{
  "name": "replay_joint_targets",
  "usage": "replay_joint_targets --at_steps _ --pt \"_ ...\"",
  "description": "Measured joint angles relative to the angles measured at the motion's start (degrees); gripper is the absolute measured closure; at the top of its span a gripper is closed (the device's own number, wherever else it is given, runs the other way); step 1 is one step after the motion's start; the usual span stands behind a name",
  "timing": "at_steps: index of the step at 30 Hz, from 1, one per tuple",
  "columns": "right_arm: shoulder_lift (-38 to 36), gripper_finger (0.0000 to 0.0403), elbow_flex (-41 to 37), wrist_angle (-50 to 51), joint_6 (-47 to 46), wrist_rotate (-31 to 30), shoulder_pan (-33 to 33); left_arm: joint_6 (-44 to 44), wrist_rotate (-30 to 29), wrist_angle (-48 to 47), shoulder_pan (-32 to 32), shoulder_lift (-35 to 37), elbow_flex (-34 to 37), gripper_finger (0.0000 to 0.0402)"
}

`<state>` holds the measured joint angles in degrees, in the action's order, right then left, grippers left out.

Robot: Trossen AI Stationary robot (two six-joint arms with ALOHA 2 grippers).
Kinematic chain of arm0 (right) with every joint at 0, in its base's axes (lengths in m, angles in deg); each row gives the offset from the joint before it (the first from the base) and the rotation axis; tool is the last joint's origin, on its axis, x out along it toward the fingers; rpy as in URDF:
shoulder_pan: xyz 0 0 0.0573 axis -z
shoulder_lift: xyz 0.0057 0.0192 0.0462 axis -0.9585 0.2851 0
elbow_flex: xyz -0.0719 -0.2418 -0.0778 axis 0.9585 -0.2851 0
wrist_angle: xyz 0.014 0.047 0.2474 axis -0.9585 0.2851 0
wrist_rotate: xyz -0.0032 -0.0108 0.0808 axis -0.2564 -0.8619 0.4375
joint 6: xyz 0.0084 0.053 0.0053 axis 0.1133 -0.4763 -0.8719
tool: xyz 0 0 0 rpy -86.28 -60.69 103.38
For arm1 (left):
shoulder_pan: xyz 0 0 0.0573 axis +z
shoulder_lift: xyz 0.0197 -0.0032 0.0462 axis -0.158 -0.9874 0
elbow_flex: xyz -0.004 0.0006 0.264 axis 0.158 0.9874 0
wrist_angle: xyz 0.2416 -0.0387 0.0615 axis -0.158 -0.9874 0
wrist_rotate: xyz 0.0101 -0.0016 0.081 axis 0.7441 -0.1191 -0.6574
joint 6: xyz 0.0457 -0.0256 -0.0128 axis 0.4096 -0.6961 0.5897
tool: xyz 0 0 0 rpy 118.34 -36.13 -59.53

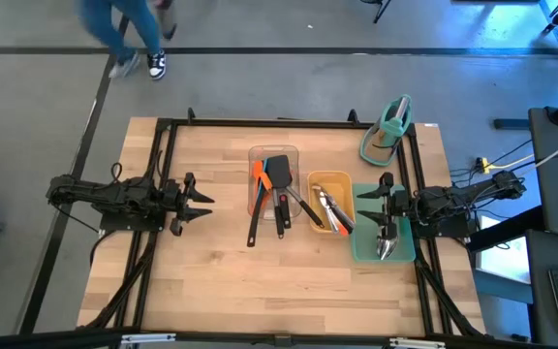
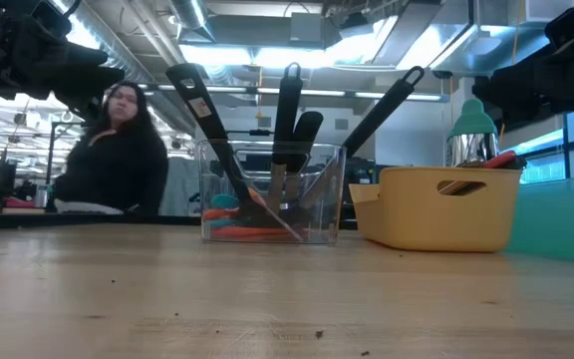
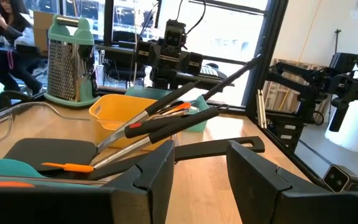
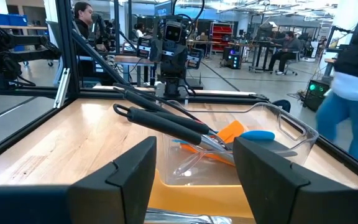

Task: Pick & Place Kitchen Items
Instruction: Return to Home Position

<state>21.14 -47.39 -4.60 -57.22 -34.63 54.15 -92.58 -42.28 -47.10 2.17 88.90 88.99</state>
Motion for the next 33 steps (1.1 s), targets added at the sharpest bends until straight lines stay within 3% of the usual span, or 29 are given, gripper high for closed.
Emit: replay_joint_targets --at_steps 26,33 --pt "0.0 0.0186 0.0 0.0 0.0 0.0 0.0 0.0 0.0 0.1 0.0 0.0 0.0 0.0260" --pt "0.0 0.0186 0.0 0.0 -0.2 0.2 0.0 2.9 -1.1 4.1 0.0 0.0 0.0 0.0261"
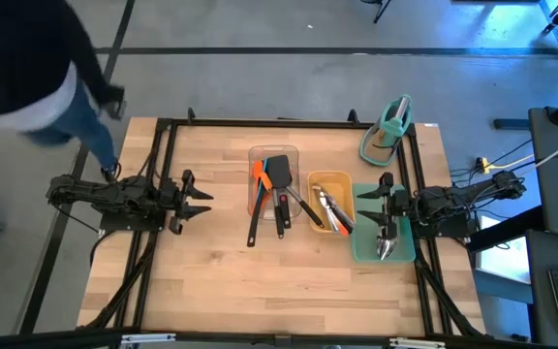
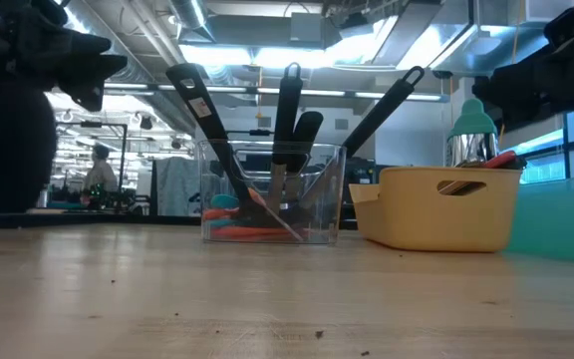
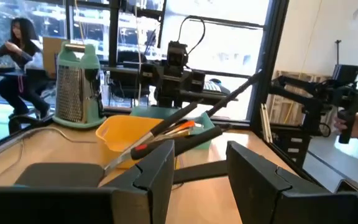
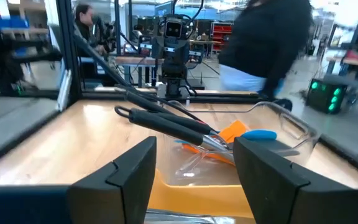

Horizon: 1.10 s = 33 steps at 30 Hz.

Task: Pick & Place Kitchen Items
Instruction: Return to Home Position

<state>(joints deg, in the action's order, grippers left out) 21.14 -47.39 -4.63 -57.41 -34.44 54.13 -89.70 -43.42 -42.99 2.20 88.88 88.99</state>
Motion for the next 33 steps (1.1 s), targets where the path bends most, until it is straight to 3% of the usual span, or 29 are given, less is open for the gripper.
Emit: replay_joint_targets --at_steps 6,17,20,25,33 --pt "0.0 0.0186 0.0 -0.5 -8.9 -0.2 0.0 -3.9 0.0 0.2 0.0 0.0 0.0 0.0260" --pt "0.0 0.0186 0.0 -0.8 -4.3 -6.5 0.0 -3.7 -1.5 0.1 0.0 0.0 0.0 0.0266" --pt "0.0 0.0186 0.0 -0.8 -3.9 -7.0 0.0 -1.7 -2.1 -0.3 0.0 0.0 0.0 0.0299" --pt "0.0 0.0186 0.0 -0.8 -3.9 -6.3 0.0 0.0 -1.6 -2.5 0.0 0.0 0.0 0.0390" --pt "0.3 0.0186 0.0 -0.3 -13.0 -6.3 0.1 0.2 -2.0 -3.9 0.0 -1.6 0.0 0.0398"
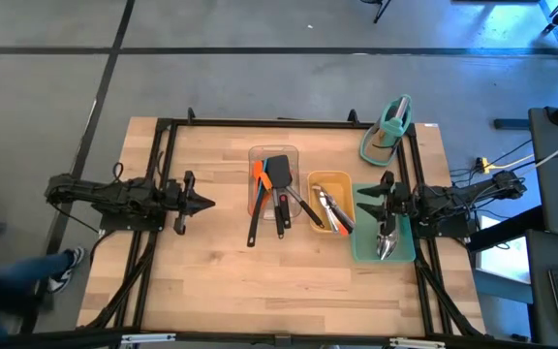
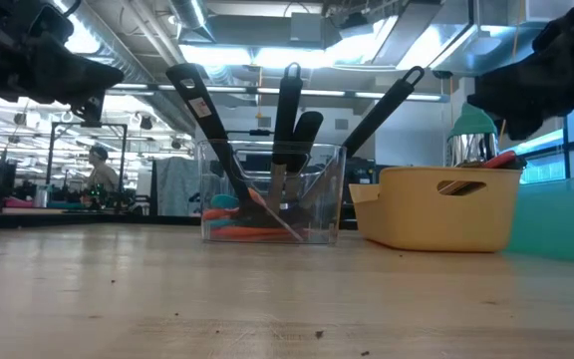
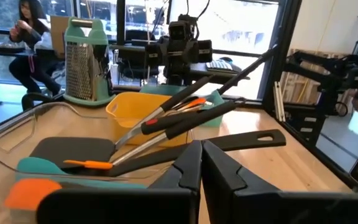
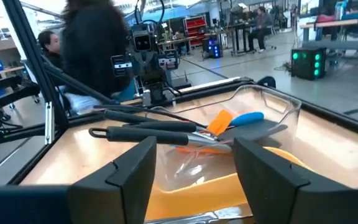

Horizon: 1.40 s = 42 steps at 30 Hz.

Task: Pick & Place Kitchen Items
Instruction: Return to Home Position

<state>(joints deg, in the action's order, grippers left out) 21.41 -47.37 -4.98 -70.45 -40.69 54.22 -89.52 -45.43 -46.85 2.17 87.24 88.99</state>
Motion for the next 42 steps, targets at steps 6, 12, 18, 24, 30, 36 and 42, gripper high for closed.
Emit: replay_joint_targets --at_steps 6,12,18,24,30,36,42 --pt "1.1 0.0237 0.0 0.0 -2.2 -0.3 0.1 -0.1 -0.5 0.1 0.0 -0.6 0.0 0.0399" --pt "2.2 0.0360 0.0 0.0 -2.2 -0.4 0.1 0.0 -0.7 0.1 0.0 -0.6 0.0 0.0400" --pt "4.0 0.0399 0.0 -0.1 -5.3 -3.7 0.1 0.9 -0.9 0.1 0.0 -0.6 0.0 0.0400" --pt "5.7 0.0401 0.0 -0.1 -5.1 -5.1 0.1 1.5 -0.9 0.1 0.0 -0.6 0.0 0.0395" --pt "6.3 0.0401 0.0 -0.1 -5.0 -5.0 0.1 1.5 -1.0 0.1 0.0 -0.6 0.0 0.0399" --pt "6.3 0.0402 0.0 -0.1 -4.9 -5.0 0.1 1.5 -1.0 0.1 0.0 -0.6 0.0 0.0397" --pt "6.3 0.0402 0.0 -0.1 -4.8 -5.0 0.1 1.1 -0.9 0.1 0.0 -0.6 0.0 0.0396"
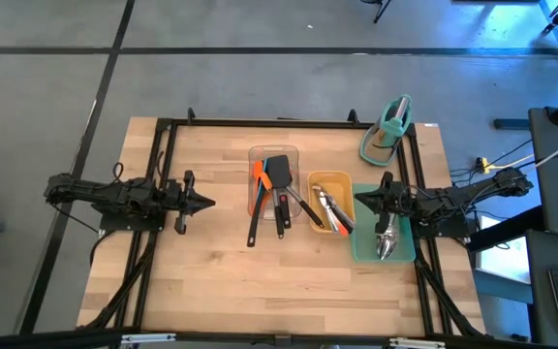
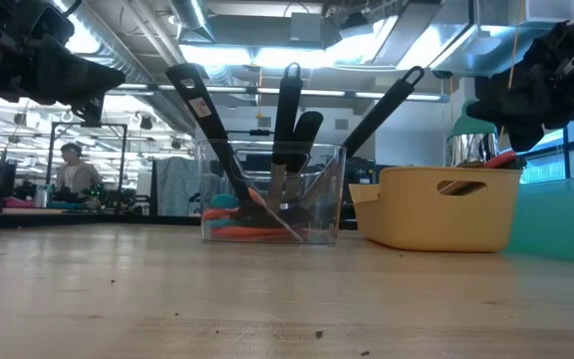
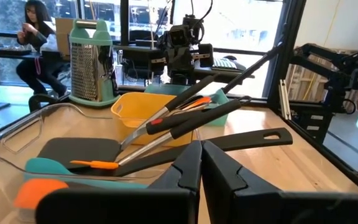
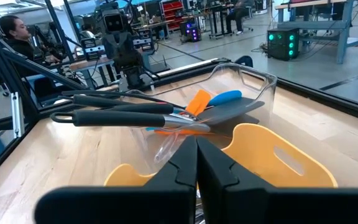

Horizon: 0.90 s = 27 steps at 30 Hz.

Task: Pick & Place Kitchen Items
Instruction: Return to Home Position

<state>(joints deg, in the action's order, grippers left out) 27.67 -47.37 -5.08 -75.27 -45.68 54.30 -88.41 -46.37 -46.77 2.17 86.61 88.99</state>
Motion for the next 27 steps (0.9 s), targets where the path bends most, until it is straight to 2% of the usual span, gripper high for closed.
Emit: replay_joint_targets --at_steps 27 --pt "0.0 0.0396 0.0 0.0 0.1 0.2 0.0 -2.2 0.0 0.0 0.0 0.0 0.0 0.0395"
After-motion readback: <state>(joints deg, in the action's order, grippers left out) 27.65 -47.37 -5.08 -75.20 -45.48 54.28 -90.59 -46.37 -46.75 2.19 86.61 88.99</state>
